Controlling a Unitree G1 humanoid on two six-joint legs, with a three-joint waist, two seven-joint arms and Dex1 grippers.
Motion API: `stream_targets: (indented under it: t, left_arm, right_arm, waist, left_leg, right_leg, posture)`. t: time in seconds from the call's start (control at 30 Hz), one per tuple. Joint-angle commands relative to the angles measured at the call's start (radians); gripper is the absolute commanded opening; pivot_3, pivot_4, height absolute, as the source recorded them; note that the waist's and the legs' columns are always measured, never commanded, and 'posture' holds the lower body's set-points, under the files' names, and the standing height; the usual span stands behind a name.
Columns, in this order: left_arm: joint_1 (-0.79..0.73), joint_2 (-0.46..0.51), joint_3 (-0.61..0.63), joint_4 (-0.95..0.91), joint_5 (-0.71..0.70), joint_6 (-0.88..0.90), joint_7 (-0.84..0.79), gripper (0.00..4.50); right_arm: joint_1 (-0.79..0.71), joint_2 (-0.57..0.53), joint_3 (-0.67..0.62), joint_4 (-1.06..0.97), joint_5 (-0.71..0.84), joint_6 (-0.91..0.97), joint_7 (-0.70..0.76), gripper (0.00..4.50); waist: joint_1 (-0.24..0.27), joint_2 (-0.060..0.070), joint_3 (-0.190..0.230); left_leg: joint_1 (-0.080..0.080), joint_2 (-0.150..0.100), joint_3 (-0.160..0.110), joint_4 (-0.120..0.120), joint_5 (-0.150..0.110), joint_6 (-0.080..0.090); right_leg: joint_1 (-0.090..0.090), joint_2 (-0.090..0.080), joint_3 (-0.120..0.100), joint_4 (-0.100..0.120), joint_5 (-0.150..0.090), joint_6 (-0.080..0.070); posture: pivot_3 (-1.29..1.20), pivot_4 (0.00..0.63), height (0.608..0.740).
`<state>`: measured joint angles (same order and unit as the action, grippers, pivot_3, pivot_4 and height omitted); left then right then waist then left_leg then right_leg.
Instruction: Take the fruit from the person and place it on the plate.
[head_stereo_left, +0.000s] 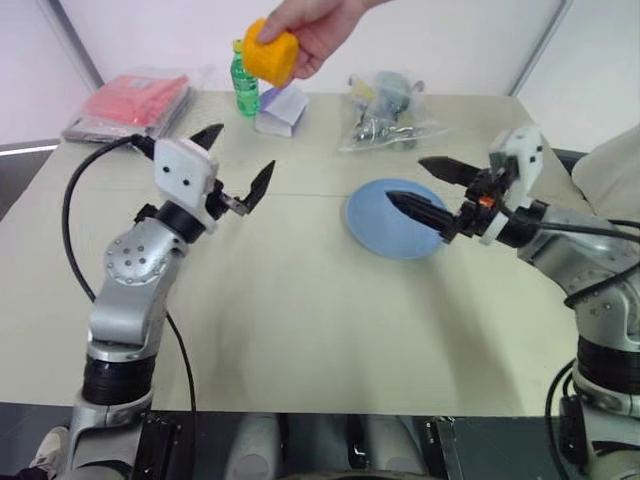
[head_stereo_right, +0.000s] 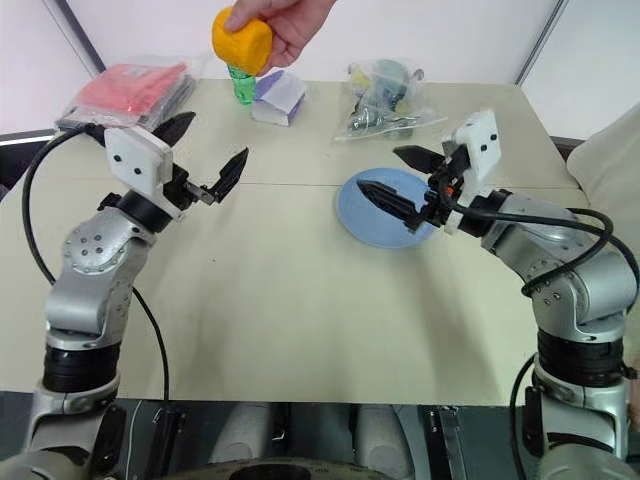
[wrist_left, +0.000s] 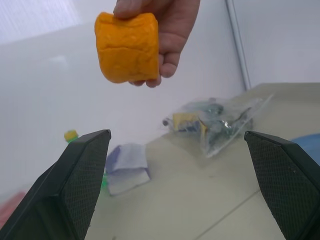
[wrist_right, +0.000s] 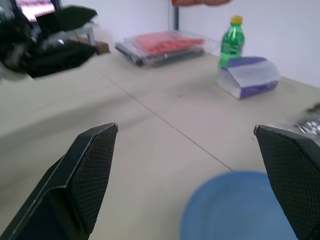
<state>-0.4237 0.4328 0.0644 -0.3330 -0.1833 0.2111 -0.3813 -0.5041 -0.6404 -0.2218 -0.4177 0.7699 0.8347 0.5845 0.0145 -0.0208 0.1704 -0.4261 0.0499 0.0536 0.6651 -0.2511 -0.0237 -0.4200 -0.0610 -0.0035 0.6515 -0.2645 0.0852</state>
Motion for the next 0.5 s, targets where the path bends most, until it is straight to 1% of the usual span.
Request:
stream_targets:
  t: [0.03, 0.2, 0.3, 0.5]
  left_arm:
    - [-0.065, -0.023, -0.017, 0.044, 0.072, -0.105, 0.040, 4.49]
    - [-0.156, -0.040, -0.051, 0.180, 0.175, -0.240, 0.080, 4.49]
    - [-0.218, -0.078, -0.049, 0.245, 0.170, -0.263, 0.099, 4.49]
    - [-0.300, -0.119, -0.032, 0.367, 0.168, -0.332, 0.118, 4.49]
  right_arm:
    - [-0.043, 0.033, -0.048, -0.029, 0.058, 0.000, -0.045, 4.50]
    - [-0.035, 0.040, -0.027, -0.039, 0.061, -0.003, -0.065, 4.50]
    - [-0.030, 0.041, -0.020, -0.044, 0.060, -0.007, -0.069, 4.50]
    - [-0.026, 0.035, -0.019, -0.055, 0.054, -0.011, -0.077, 4.50]
  waist:
    - [-0.002, 0.000, 0.000]
    - [-0.002, 0.000, 0.000]
    - [-0.002, 0.000, 0.000]
    - [-0.002, 0.000, 0.000]
  left_leg:
    - [0.000, 0.000, 0.000, 0.000, 0.000, 0.000]
    - [0.000, 0.000, 0.000, 0.000, 0.000, 0.000]
    - [0.000, 0.000, 0.000, 0.000, 0.000, 0.000]
    - [0.000, 0.000, 0.000, 0.000, 0.000, 0.000]
  right_leg:
    - [0.000, 0.000, 0.000, 0.000, 0.000, 0.000]
    - [0.000, 0.000, 0.000, 0.000, 0.000, 0.000]
    - [0.000, 0.000, 0.000, 0.000, 0.000, 0.000]
    - [0.000, 0.000, 0.000, 0.000, 0.000, 0.000]
  posture:
    - [0.00, 0.150, 0.731]
    - [0.00, 0.150, 0.731]
    - [0.00, 0.150, 0.731]
    - [0.00, 0.150, 0.731]
